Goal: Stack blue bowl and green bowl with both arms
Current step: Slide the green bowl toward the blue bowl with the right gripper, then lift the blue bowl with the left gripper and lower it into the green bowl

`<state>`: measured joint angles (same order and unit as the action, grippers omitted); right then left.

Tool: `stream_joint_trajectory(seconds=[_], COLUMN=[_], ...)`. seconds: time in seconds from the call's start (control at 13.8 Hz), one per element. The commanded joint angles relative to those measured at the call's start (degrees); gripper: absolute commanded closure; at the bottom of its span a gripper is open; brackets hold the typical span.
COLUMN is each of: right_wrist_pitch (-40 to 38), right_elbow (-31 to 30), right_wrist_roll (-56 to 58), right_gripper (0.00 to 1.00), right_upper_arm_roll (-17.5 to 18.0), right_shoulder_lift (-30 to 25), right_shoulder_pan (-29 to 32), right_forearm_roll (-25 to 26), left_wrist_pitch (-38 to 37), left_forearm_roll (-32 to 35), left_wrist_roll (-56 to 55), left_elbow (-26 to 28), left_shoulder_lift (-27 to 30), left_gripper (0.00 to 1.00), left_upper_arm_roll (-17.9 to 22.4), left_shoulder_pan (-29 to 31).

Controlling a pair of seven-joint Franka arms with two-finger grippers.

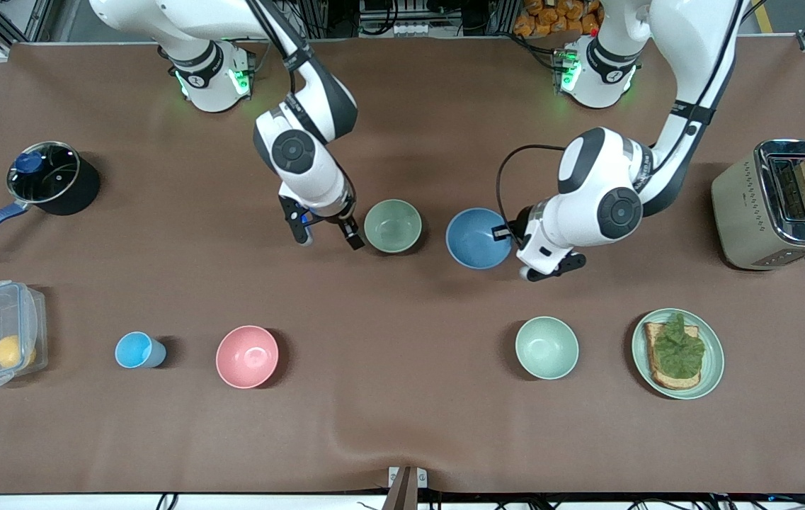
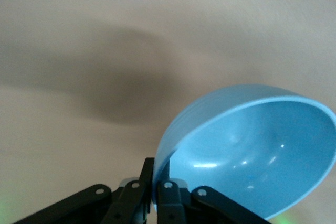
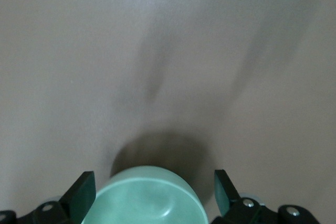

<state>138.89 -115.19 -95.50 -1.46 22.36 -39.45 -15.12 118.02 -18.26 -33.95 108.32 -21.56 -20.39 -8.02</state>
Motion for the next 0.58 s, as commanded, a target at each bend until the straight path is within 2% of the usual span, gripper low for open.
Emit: stream_joint_trajectory(seconds=[0.0, 0.14, 0.29, 0.51], right_wrist_pitch=[2.95, 6.63, 9.01, 10.96], right_elbow=[-0.12, -0.73, -1.53, -2.23], right_wrist_roll=[0.4, 0.75, 0.76, 0.76], right_gripper=[0.0, 0.0, 0.0, 0.0], right_upper_arm_roll=[0.76, 0.67, 0.67, 0.84], right_shoulder_lift=[2.33, 3.82, 4.96, 5.67], right_shoulder_pan=[2.27, 2.27, 2.18, 2.09], right_forearm_roll=[-5.25, -8.85, -9.22, -10.54], left_wrist_pitch=[0.64, 0.64, 0.81, 0.9], left_forearm_roll=[-2.12, -2.04, -2.12, -1.86], left_wrist_roll=[-3.83, -5.69, -6.13, -9.28], left_elbow=[-1.78, -3.81, -5.04, -9.95], left_shoulder_lift=[-1.64, -3.83, -5.24, -9.72], left_gripper=[1.0, 1.0, 1.0, 1.0], left_upper_arm_roll=[-0.7, -0.62, -0.62, -0.62], left_shoulder_pan=[-3.82, -5.59, -7.53, -10.69])
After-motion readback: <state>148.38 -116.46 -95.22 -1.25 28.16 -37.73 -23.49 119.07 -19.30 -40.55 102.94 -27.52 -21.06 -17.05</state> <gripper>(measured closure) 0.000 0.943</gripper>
